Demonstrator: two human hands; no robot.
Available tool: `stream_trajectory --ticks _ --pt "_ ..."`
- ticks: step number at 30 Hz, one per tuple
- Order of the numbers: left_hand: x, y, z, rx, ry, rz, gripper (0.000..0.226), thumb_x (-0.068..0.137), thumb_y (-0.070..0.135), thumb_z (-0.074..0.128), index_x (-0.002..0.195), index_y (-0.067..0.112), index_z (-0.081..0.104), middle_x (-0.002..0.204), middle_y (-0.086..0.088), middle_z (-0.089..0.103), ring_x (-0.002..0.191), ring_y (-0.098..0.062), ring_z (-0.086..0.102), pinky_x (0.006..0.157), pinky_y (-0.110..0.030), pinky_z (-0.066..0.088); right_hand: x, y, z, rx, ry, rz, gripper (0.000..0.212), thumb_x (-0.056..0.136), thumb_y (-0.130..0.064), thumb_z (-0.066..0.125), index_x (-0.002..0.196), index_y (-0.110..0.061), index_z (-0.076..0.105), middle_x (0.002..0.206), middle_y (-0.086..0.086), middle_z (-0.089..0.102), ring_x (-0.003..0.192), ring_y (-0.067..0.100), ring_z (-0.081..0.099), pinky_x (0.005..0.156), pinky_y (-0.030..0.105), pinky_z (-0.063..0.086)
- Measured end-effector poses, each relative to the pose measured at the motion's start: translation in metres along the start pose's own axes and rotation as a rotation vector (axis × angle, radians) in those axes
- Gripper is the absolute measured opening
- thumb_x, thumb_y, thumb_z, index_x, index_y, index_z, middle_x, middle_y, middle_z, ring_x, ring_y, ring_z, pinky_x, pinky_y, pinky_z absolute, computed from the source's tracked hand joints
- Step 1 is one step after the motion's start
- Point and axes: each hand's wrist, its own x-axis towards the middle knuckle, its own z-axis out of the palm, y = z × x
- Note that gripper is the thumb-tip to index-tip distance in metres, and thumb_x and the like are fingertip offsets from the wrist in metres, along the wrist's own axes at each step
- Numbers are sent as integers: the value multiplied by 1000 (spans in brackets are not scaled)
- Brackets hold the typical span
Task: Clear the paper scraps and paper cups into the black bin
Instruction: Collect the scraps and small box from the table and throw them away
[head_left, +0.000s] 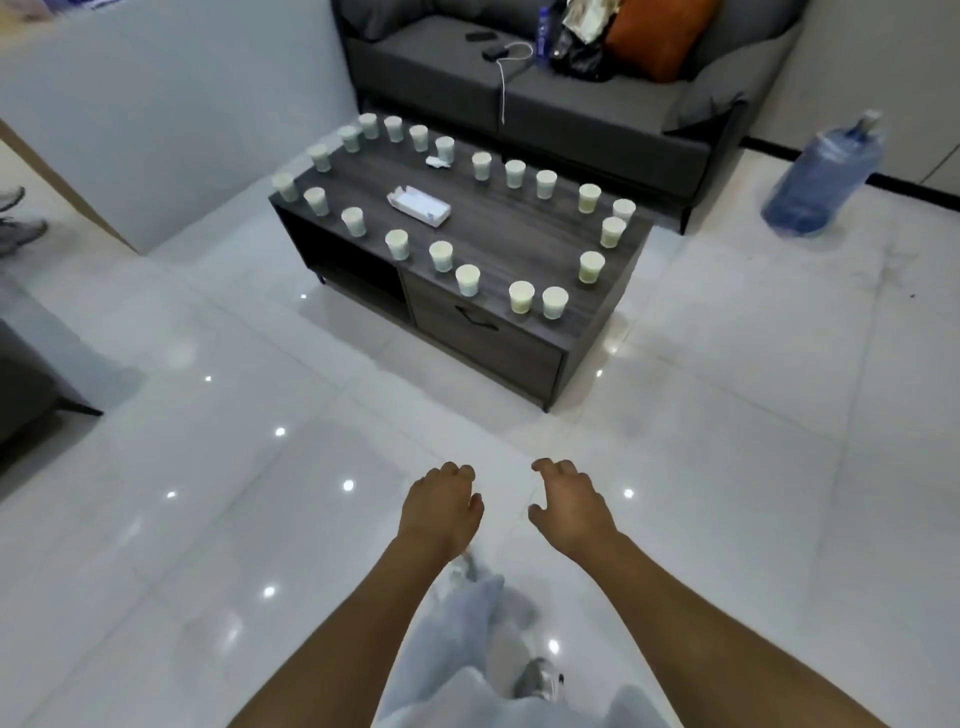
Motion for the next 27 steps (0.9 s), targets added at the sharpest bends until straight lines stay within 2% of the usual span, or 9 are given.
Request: stream_trajectory --ticks 5,11,18,22,27 --pt "93 -46 -38 -26 26 -56 35 97 32 40 125 15 52 119 -3 57 108 -22 54 84 -31 43 106 -42 -31 -37 -17 -24 54 92 -23 54 142 -22 34 137 6 42 121 28 45 96 39 44" --pt "210 -116 -104 -61 52 -80 35 97 32 41 126 15 52 120 -3 57 106 -21 55 82 -31 44 236 -124 -73 -34 -3 -44 54 92 -22 55 142 -22 35 138 6 42 121 27 45 97 39 45" --pt "314 -176 -171 -105 73 -109 37 98 32 42 130 15 50 126 -3 55 110 -21 54 86 -29 45 353 -198 -116 -66 -35 -88 53 92 -21 55 142 -21 34 137 7 42 122 26 45 98 38 45" --pt "379 -206 -202 -91 60 -115 38 98 32 41 132 16 49 128 -3 54 112 -20 53 88 -29 44 425 -229 -138 -71 -71 -89 53 92 -23 56 141 -21 35 137 7 41 124 28 43 102 42 41" --pt "483 -240 -253 -76 86 -130 36 98 31 43 129 14 51 127 -6 55 110 -24 55 91 -34 47 531 -266 -177 -29 -57 -120 50 90 -20 56 138 -19 39 135 8 43 122 30 44 98 44 43"
